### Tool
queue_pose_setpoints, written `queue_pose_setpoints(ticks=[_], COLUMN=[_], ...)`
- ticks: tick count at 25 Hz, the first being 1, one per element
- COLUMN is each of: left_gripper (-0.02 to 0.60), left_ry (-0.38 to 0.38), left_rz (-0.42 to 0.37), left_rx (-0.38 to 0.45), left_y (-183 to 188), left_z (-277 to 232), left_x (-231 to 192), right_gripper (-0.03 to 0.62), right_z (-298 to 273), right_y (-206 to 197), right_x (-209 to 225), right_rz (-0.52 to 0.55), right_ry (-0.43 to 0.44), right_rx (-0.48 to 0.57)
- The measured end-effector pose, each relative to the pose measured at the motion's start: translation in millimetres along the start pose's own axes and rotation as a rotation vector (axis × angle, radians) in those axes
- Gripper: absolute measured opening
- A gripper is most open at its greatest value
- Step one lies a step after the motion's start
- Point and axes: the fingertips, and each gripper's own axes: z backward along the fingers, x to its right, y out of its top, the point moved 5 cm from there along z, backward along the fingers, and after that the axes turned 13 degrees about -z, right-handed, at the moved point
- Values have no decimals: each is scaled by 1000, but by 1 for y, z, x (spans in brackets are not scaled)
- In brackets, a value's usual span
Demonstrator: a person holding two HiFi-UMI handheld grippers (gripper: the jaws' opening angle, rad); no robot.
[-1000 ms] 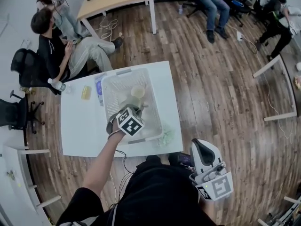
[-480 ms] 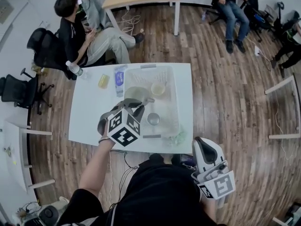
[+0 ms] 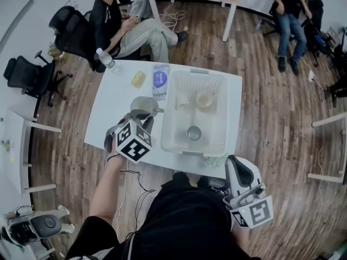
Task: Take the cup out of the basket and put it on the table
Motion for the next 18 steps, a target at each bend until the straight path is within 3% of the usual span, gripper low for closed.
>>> queue_pose_setpoints(ticks=[9, 18], left_gripper=[35, 37], left_ry=[-63, -155], left_rz=[171, 213], left_rx=[-124, -186], left_y=[-110, -166], left_z=[-79, -138], left_x=[11, 39], right_gripper=[26, 26], right_z=[-33, -52], right_y=[-7, -13], right_x=[-13, -21], right_rz=[20, 21], right_ry=[25, 3], right_rx=[-67, -110])
